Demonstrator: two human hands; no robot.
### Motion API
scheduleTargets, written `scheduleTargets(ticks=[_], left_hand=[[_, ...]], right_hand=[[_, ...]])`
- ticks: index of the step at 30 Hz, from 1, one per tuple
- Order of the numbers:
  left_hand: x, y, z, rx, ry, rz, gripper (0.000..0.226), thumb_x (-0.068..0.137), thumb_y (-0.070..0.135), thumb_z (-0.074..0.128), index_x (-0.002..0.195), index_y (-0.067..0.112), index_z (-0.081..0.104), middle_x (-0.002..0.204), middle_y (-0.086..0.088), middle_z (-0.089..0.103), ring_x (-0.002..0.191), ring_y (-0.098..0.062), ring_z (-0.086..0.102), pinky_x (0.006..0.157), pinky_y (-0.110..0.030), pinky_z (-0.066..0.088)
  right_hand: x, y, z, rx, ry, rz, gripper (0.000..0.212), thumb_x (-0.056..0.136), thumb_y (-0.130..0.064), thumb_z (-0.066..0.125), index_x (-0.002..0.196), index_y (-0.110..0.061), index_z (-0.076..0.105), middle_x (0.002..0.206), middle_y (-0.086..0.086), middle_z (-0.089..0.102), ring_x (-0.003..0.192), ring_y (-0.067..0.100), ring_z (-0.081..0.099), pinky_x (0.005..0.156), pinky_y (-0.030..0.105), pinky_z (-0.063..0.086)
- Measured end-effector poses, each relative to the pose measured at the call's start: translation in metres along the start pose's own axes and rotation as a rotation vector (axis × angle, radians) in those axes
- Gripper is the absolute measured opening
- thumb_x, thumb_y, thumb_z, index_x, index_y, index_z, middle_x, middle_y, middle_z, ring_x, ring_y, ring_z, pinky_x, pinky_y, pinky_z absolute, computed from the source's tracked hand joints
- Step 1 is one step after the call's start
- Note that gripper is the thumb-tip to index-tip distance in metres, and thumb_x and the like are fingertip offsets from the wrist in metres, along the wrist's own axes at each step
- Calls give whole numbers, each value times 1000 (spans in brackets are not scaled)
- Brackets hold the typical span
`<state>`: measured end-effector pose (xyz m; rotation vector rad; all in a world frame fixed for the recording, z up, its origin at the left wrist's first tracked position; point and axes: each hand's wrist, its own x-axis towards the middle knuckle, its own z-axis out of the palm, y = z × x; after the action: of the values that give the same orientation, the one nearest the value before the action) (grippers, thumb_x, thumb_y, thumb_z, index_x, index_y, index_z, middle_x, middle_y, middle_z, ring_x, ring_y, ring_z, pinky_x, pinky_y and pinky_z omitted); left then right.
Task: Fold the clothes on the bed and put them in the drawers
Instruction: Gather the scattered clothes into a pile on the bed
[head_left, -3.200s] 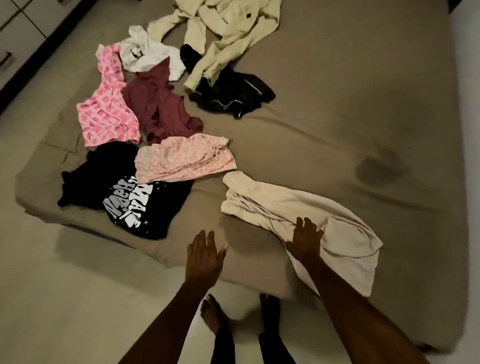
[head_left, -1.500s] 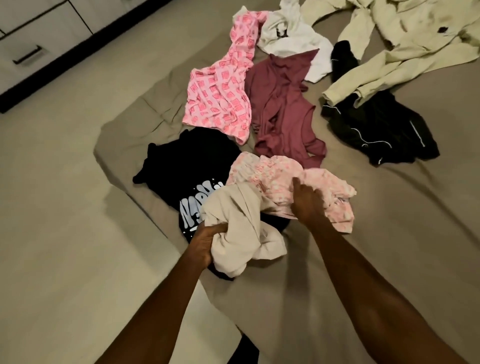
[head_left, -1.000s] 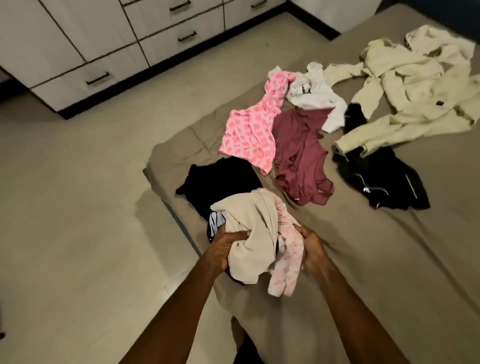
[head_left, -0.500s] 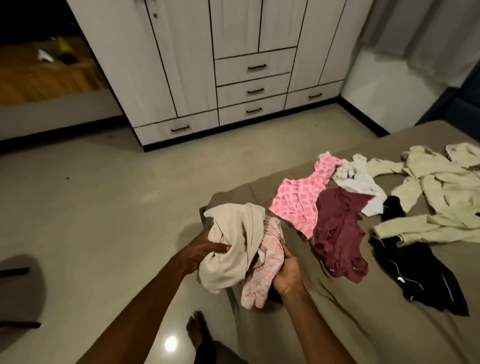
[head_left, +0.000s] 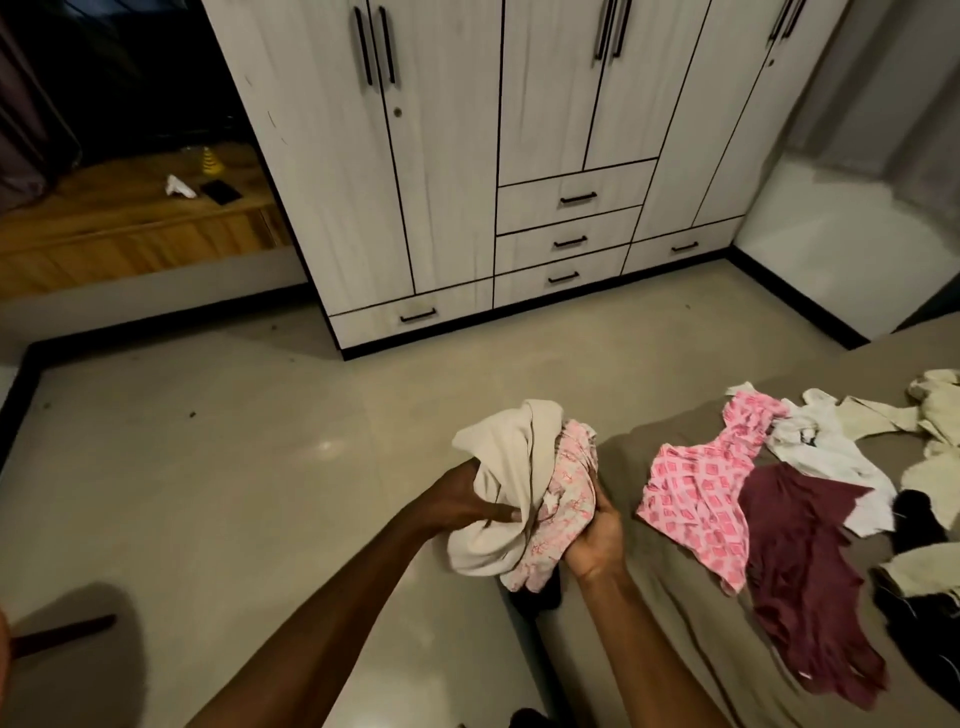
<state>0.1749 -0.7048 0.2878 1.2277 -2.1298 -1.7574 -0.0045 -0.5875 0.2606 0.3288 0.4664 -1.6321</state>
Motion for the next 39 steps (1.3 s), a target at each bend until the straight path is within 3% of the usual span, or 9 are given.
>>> scheduleTargets(ticks=[7, 11, 17, 21, 24, 28, 33, 35, 39], left_hand=[[86, 12, -95, 62, 76, 65, 102, 51, 55, 97, 139, 30, 51, 132, 17, 64, 121, -5, 61, 106, -36, 50], [147, 26, -144, 112, 101, 119, 87, 63, 39, 97, 136, 27, 51, 129, 13, 64, 118, -10, 61, 101, -30, 50], [254, 53, -219, 188, 71, 137, 82, 64, 39, 97, 133, 23, 54, 127, 10, 66, 115, -11, 63, 96, -26, 51], [317, 76, -253, 191, 32, 153, 73, 67, 30, 96, 127, 28, 53, 113, 22, 62, 100, 11, 59, 79, -4, 44], [378, 95, -274, 172, -11, 205, 73, 68, 25, 96, 124, 33, 51, 109, 31, 57, 93, 24, 54, 76, 1, 41], [456, 116, -292, 190, -87, 257, 74, 60, 38, 97, 124, 32, 60, 114, 22, 68, 102, 13, 63, 85, -17, 51], [559, 153, -308, 251, -218, 351, 78, 61, 41, 97, 127, 35, 56, 116, 19, 68, 107, 6, 63, 87, -16, 50], [597, 172, -310, 256, -291, 376, 74, 62, 37, 97, 124, 35, 56, 109, 20, 67, 102, 11, 63, 83, -10, 49], [668, 213, -302, 320, -443, 433, 67, 61, 37, 95, 116, 33, 57, 100, 23, 63, 89, 22, 58, 73, 0, 43]], right_hand=[[107, -3, 80, -45, -117, -48, 101, 55, -14, 98, 146, -4, 55, 149, 22, 54, 139, 40, 48, 115, 55, 34], [180, -14, 120, -100, -115, -126, 91, 52, -18, 99, 136, -5, 66, 144, 19, 59, 131, 39, 58, 114, 54, 42], [282, -46, 175, -27, -95, -132, 102, 53, -13, 99, 146, -7, 57, 149, 19, 55, 141, 38, 48, 123, 53, 29], [326, -67, 214, -34, -107, -172, 88, 48, -13, 101, 130, -3, 70, 143, 20, 60, 126, 40, 62, 104, 56, 52], [367, -92, 242, -26, -104, -224, 77, 56, -15, 97, 127, -2, 71, 142, 21, 61, 120, 42, 65, 96, 60, 55], [414, -125, 264, 15, -97, -302, 48, 87, -27, 66, 126, 0, 71, 140, 21, 62, 119, 41, 67, 93, 58, 57], [451, -162, 309, 82, -109, -488, 47, 63, -20, 72, 101, 8, 78, 111, 27, 74, 91, 43, 76, 66, 54, 63], [473, -184, 320, 96, -52, -551, 48, 62, -22, 73, 101, 7, 79, 111, 27, 73, 91, 42, 76, 68, 55, 63], [513, -229, 320, 128, 26, -689, 54, 80, -27, 69, 126, 1, 71, 133, 24, 65, 111, 41, 70, 98, 59, 53]])
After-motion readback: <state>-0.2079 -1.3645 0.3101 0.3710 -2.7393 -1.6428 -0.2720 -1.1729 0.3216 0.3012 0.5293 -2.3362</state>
